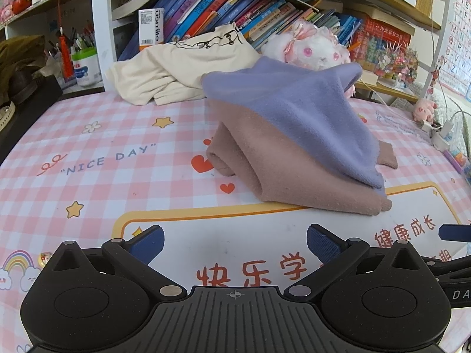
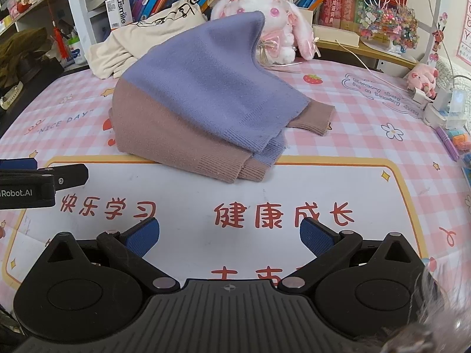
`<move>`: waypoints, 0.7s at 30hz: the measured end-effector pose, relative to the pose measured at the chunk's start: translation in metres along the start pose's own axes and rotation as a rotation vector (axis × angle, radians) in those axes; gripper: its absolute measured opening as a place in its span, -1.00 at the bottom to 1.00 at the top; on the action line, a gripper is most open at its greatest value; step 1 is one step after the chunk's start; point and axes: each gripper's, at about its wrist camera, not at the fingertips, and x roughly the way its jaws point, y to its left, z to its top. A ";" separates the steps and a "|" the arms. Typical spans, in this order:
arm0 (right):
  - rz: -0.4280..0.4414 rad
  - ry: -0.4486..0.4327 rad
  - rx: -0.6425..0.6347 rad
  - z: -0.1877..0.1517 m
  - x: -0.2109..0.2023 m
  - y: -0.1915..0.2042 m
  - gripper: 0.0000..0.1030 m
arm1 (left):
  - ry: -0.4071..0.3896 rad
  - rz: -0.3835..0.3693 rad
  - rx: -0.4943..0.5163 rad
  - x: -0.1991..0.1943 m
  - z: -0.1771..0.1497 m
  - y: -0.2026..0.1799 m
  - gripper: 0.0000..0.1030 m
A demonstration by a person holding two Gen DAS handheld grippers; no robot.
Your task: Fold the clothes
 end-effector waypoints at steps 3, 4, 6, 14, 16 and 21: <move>0.003 0.004 -0.002 0.001 0.001 0.000 1.00 | -0.005 -0.006 0.006 0.000 0.000 0.000 1.00; 0.004 0.006 -0.003 0.001 0.002 0.001 1.00 | -0.008 -0.006 0.007 0.000 0.000 0.000 1.00; 0.008 0.006 -0.004 0.001 0.003 0.001 1.00 | -0.011 -0.007 0.007 -0.001 0.000 0.000 1.00; 0.031 0.004 -0.013 0.000 0.003 0.001 1.00 | -0.009 -0.014 0.004 0.001 0.002 -0.002 1.00; 0.036 0.000 -0.019 0.002 0.003 -0.001 1.00 | -0.004 -0.009 0.013 0.002 0.003 -0.005 1.00; 0.046 -0.006 -0.027 0.004 0.002 -0.011 1.00 | -0.005 0.006 0.010 0.003 0.004 -0.015 1.00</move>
